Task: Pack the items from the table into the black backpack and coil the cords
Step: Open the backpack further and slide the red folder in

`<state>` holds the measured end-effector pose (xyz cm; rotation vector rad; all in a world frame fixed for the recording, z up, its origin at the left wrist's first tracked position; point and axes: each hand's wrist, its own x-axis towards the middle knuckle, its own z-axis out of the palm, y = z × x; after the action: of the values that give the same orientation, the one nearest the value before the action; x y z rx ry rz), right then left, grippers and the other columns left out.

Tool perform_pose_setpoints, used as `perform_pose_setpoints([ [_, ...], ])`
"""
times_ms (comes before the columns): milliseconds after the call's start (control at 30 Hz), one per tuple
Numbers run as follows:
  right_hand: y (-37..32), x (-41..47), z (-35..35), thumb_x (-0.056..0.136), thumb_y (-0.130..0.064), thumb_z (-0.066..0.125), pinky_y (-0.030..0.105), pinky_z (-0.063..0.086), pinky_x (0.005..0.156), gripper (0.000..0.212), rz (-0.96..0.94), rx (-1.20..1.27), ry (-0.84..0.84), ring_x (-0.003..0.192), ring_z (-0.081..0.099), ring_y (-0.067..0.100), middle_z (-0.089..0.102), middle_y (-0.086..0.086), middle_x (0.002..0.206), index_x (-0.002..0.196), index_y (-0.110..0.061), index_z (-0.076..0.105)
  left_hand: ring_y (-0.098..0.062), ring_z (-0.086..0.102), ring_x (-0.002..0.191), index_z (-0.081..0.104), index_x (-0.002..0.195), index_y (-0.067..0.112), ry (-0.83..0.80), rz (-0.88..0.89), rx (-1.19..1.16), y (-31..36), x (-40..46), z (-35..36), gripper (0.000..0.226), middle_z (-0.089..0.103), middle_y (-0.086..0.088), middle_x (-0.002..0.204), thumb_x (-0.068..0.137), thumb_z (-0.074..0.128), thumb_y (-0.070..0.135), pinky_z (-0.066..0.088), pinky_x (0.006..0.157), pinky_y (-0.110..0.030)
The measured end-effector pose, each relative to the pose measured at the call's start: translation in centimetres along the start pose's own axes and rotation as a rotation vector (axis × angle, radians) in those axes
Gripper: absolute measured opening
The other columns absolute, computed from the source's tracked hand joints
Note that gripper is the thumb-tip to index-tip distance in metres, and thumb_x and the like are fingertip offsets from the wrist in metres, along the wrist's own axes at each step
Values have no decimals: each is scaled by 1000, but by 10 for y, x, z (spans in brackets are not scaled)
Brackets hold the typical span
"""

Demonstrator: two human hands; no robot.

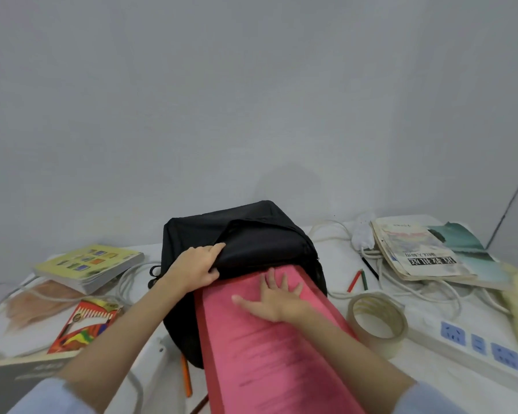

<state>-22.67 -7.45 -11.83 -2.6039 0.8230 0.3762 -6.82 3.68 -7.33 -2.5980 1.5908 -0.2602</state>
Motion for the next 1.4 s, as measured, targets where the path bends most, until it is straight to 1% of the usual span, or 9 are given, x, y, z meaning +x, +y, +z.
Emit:
perform_pose_setpoints([
  [233, 13, -59, 40, 44, -91, -6, 68, -15, 101, 125, -107, -63, 20, 140, -19, 42, -14, 14, 156, 150, -26, -2, -29, 57, 112, 30, 145, 13, 59, -22, -80, 5, 0, 7, 61, 53, -7, 135, 88, 50, 22, 41, 91, -35],
  [367, 7, -44, 40, 42, -90, -6, 62, -16, 106, 123, -153, -74, 39, 137, -20, 49, -12, 13, 157, 150, -31, 2, -30, 58, 110, 33, 144, 13, 81, -33, -99, 8, -2, 4, 61, 54, -8, 133, 87, 51, 21, 43, 89, -35],
  [633, -2, 20, 24, 76, -84, 18, 63, -14, 106, 93, 4, -141, 93, 137, -22, 46, -15, 11, 157, 150, -31, -1, -35, 60, 104, 35, 144, 12, 110, -12, -99, 14, -11, -6, 61, 56, -11, 130, 86, 54, 20, 45, 84, -37],
  [867, 6, -25, -6, 84, -75, 23, 58, -13, 111, 89, -127, -162, -26, 141, -18, 37, -14, 15, 156, 151, -20, 5, -29, 56, 115, 33, 145, 14, 69, -41, -175, 7, -21, -4, 63, 52, -9, 136, 87, 54, 20, 42, 92, -36],
  [933, 22, -67, -2, 77, -82, 19, 57, -12, 111, 97, -142, -230, -107, 141, -19, 39, -20, 15, 154, 151, -23, -1, -31, 57, 113, 34, 145, 13, 68, -34, -202, 7, -22, -1, 62, 53, -10, 135, 87, 55, 19, 44, 91, -38],
  [1067, 31, -108, 16, 30, -89, -9, 52, -10, 113, 130, -188, -144, -208, 139, -24, 40, -25, 11, 153, 147, -32, -14, -32, 58, 111, 38, 143, 12, 97, -17, -241, 12, -22, 4, 61, 54, -11, 133, 85, 57, 17, 44, 90, -38],
  [1133, 29, -82, 24, 40, -88, -9, 51, -10, 113, 120, -178, -152, -138, 138, -26, 39, -25, 10, 153, 147, -33, -15, -30, 57, 113, 36, 144, 13, 93, -7, -229, 16, -23, 5, 62, 51, -9, 137, 86, 56, 16, 42, 91, -36],
  [1233, 21, -19, 29, 82, -77, 9, 48, -13, 114, 81, -135, -166, -3, 139, -26, 34, -22, 8, 155, 148, -34, -10, -27, 56, 115, 33, 145, 15, 92, -10, -216, 20, -26, 6, 63, 47, -5, 142, 87, 55, 17, 41, 93, -34],
  [1400, 3, 30, 20, 89, -69, 18, 48, -12, 113, 75, -122, -183, 27, 142, -20, 34, -10, 9, 158, 150, -29, -1, -24, 53, 119, 31, 146, 20, 99, -63, -240, 16, -28, 7, 64, 46, -2, 142, 87, 56, 18, 38, 95, -34],
])
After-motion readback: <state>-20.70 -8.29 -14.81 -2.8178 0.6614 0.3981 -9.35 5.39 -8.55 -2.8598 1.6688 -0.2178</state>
